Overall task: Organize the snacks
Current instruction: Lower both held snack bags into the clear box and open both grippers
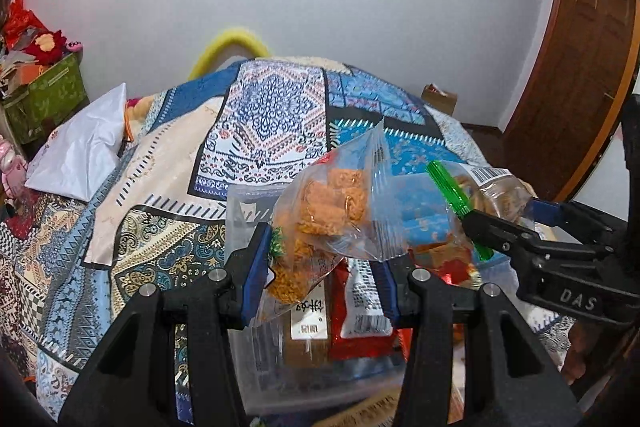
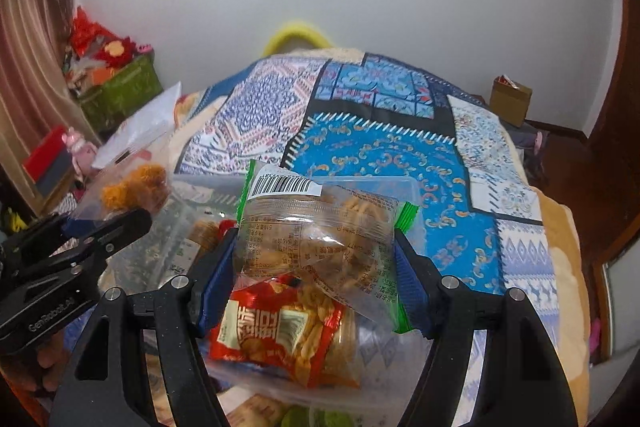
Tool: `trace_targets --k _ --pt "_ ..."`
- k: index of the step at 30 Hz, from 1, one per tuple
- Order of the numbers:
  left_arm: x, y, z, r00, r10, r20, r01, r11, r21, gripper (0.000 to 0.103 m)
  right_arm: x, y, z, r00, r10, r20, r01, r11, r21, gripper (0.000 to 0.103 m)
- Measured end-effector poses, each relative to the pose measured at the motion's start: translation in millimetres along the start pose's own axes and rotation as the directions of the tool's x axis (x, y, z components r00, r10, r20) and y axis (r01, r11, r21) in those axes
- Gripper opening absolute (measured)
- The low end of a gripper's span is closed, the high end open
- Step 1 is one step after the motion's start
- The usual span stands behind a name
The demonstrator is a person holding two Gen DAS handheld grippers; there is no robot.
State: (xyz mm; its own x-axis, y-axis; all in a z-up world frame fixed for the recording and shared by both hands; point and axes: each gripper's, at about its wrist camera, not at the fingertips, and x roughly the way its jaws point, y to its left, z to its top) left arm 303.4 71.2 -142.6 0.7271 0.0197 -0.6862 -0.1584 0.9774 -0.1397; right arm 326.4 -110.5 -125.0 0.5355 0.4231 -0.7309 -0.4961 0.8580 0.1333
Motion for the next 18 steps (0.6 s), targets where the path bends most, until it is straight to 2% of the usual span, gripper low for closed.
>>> trace_targets --k 10,13,16,18 --pt "26.0 4.5 -0.9 0.998 0.01 -0.058 -0.011 1.0 -0.02 0.048 26.0 6.8 -2.0 0.996 -0.014 -0.085 0.01 0.999 -0.038 0.069" --pt "27.1 5.3 -1.0 0.997 0.016 -0.074 -0.018 1.0 -0.022 0.05 28.5 4.4 -3.2 0.995 -0.013 -0.099 0.011 1.0 -0.026 0.073" --pt "23.1 5.1 -0.9 0.997 0.011 -0.079 -0.012 1.0 -0.022 0.058 27.1 3.1 -2.9 0.994 -0.017 -0.106 0.015 1.0 -0.024 0.074" --pt "16.4 4.7 -0.2 0.998 0.006 -0.069 -0.008 1.0 -0.026 0.067 22.6 2.8 -2.8 0.994 -0.025 -0.105 0.022 0.999 -0.027 0.074"
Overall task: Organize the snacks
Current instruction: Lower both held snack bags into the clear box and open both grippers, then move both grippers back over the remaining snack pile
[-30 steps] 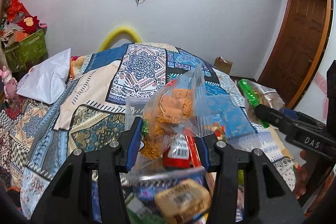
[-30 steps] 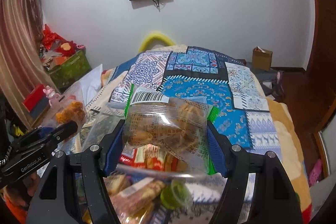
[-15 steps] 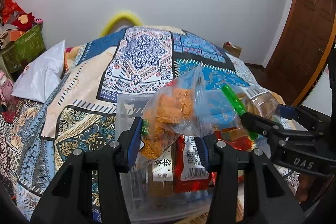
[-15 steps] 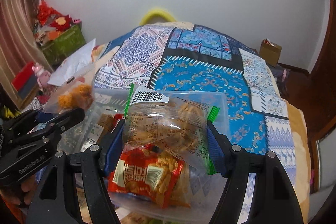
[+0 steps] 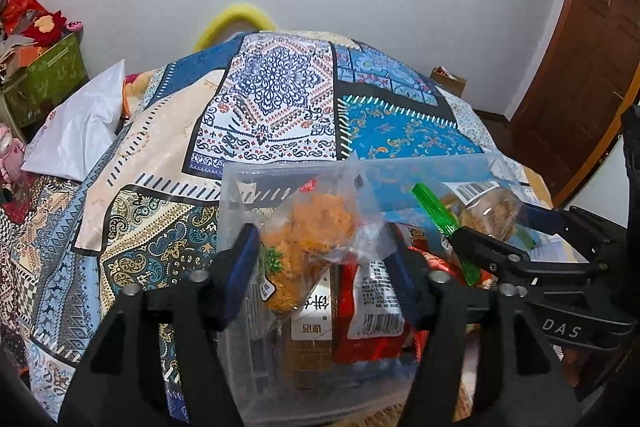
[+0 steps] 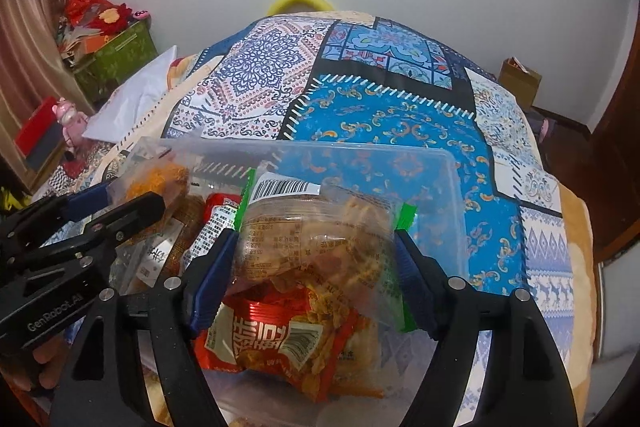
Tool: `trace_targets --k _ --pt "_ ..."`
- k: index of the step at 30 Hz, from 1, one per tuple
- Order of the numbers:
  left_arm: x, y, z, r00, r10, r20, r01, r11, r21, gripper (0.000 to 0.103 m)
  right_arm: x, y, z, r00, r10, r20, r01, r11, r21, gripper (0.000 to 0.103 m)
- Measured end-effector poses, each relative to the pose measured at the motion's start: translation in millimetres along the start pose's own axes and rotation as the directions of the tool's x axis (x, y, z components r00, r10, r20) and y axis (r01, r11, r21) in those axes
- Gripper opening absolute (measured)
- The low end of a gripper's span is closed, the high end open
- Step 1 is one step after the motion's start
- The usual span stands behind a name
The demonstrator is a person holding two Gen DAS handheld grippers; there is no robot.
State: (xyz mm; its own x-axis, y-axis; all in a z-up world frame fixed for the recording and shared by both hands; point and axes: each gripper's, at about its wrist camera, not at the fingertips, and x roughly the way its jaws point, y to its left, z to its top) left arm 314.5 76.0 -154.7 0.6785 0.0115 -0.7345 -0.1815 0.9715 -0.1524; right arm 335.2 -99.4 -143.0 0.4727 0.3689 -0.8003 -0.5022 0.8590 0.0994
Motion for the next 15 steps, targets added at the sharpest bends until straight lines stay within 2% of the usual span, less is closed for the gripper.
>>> trace_targets --k 9,15 --pt "-55.0 -0.5 -0.9 0.998 -0.037 0.046 0.038 0.999 -0.018 0.069 -43.9 -2.4 -0.1 0.997 0.018 0.07 -0.019 1.0 0.018 0.076" --pt "-96.2 3.7 -9.0 0.996 -0.029 0.08 0.029 1.0 0.0 0.07 -82.1 4.5 -13.8 0.991 0.019 0.13 -0.021 1.0 0.012 0.079"
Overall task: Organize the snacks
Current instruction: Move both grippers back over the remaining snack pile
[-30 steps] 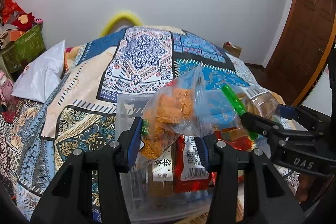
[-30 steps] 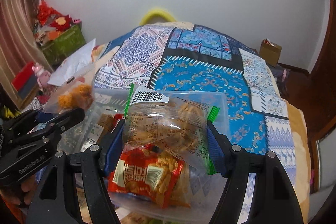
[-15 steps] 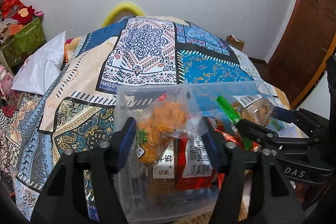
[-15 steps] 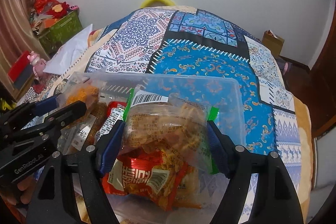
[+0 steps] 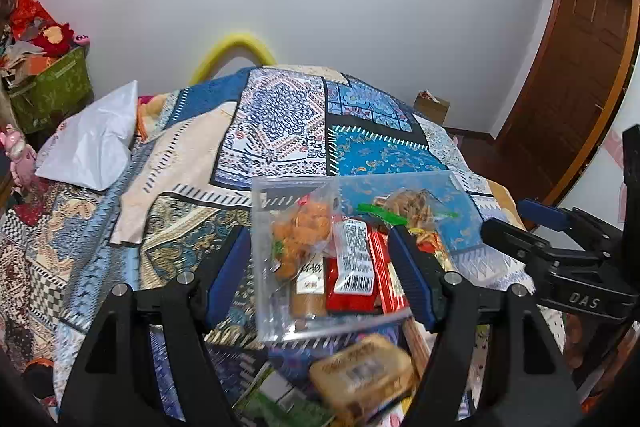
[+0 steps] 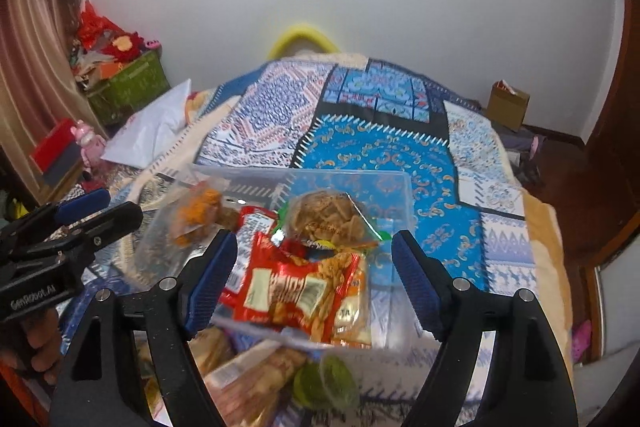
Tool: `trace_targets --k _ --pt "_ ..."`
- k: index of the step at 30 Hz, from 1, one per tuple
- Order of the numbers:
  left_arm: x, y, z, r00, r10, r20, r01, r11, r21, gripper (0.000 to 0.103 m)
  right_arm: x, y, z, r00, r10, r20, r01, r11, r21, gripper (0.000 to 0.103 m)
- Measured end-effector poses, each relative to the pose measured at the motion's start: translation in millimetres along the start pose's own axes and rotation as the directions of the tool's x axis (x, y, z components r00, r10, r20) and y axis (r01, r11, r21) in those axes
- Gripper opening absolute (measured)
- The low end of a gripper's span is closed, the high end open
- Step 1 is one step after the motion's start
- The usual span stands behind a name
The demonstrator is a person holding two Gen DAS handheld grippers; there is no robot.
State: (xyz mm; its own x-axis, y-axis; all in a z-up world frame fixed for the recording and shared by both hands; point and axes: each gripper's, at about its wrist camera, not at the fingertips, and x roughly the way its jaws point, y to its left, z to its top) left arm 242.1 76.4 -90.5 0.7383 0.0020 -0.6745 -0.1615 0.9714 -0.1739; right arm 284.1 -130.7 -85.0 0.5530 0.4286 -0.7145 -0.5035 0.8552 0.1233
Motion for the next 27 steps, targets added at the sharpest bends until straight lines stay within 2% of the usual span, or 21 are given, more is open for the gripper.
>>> trace_targets --k 5,11,15,22,25,27 --pt "-23.5 3.2 -16.5 1.0 0.007 -0.006 -0.007 1.0 0.022 0.071 -21.0 8.0 -18.3 1.0 -0.013 0.016 0.013 1.0 -0.021 0.082" --pt "-34.0 7.1 -50.8 0.998 0.019 -0.062 -0.017 0.999 0.045 0.071 -29.4 14.8 -50.9 1.0 -0.007 -0.02 0.006 1.0 -0.03 0.083" --pt "-29.4 13.1 -75.8 0.992 0.032 -0.122 -0.026 0.999 0.046 0.071 -30.2 18.9 -76.3 0.998 0.009 -0.058 -0.011 1.0 -0.026 0.083" --pt "-9.0 34.7 -118.4 0.97 0.047 -0.238 -0.051 0.999 -0.012 0.071 -15.1 22.9 -112.5 0.99 0.013 -0.141 -0.016 1.0 -0.017 0.083" --pt "-3.8 39.5 -130.9 0.965 0.038 -0.26 -0.047 0.998 -0.031 0.071 -0.2 22.8 -121.4 0.982 0.007 -0.188 -0.01 1.0 -0.015 0.082" --pt "-0.4 39.8 -136.6 0.963 0.026 -0.27 -0.038 0.999 -0.038 0.071 6.8 22.7 -122.9 0.978 0.031 -0.204 -0.029 1.0 0.01 0.082"
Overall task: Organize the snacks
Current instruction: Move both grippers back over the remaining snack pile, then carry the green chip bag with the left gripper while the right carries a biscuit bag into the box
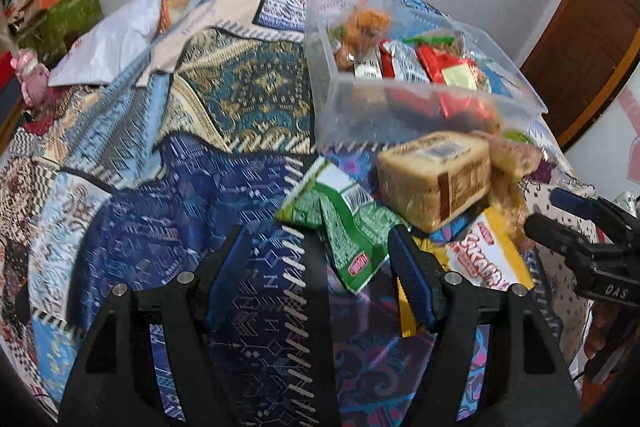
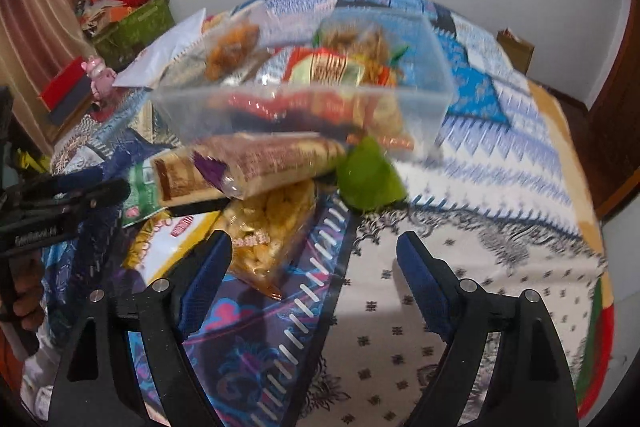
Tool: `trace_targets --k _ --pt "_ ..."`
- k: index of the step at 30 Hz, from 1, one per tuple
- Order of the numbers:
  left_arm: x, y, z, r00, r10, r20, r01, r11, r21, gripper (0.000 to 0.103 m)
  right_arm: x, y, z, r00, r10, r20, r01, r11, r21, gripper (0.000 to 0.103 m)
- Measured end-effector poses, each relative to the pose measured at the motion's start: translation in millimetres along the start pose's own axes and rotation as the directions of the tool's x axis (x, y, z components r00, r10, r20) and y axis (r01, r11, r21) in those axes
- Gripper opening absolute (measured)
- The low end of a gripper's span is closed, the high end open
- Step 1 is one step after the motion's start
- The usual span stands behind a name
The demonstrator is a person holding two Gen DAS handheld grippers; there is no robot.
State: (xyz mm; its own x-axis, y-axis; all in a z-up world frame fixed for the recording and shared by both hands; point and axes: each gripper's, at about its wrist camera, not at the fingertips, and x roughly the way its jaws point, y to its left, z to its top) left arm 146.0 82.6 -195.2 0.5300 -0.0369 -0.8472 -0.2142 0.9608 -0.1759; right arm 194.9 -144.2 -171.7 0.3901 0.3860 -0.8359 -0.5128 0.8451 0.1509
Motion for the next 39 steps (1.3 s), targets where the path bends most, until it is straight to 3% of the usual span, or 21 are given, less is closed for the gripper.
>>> trace_targets --k 8,14,17,19,21,29,39 --pt "19.9 -11.3 11.6 1.0 -0.028 -0.011 0.028 1.0 0.008 0.07 19.9 15.3 8.2 0.999 0.047 -0.018 -0.047 0.999 -0.007 0.082" --pt "42.7 -11.3 18.7 1.0 0.021 -0.019 -0.021 1.0 0.008 0.07 29.7 14.5 8.8 0.998 0.055 -0.038 -0.055 0.998 0.007 0.082" --pt "46.4 -7.6 18.5 0.999 0.042 -0.004 -0.042 0.999 0.003 0.063 27.8 12.5 5.9 0.998 0.064 -0.026 -0.064 0.998 0.013 0.079" --pt "44.7 -4.6 17.6 0.999 0.046 0.013 -0.046 0.999 0.001 0.055 27.3 12.4 6.5 0.996 0.081 -0.025 -0.081 0.997 0.009 0.072" --pt "42.5 -2.1 16.8 0.999 0.045 0.023 -0.045 0.999 -0.001 0.052 25.0 13.4 5.8 0.994 0.103 -0.023 -0.103 0.995 0.003 0.057" --pt "21.3 -2.2 7.1 0.997 0.042 0.063 -0.043 0.999 0.012 0.051 11.3 12.8 -1.8 0.997 0.083 0.0 -0.083 0.996 -0.012 0.048" --pt "-22.8 -8.2 6.1 0.99 0.023 0.138 -0.025 1.0 0.014 0.051 -17.5 -5.1 -14.3 0.998 0.043 0.037 -0.044 0.999 0.02 0.046"
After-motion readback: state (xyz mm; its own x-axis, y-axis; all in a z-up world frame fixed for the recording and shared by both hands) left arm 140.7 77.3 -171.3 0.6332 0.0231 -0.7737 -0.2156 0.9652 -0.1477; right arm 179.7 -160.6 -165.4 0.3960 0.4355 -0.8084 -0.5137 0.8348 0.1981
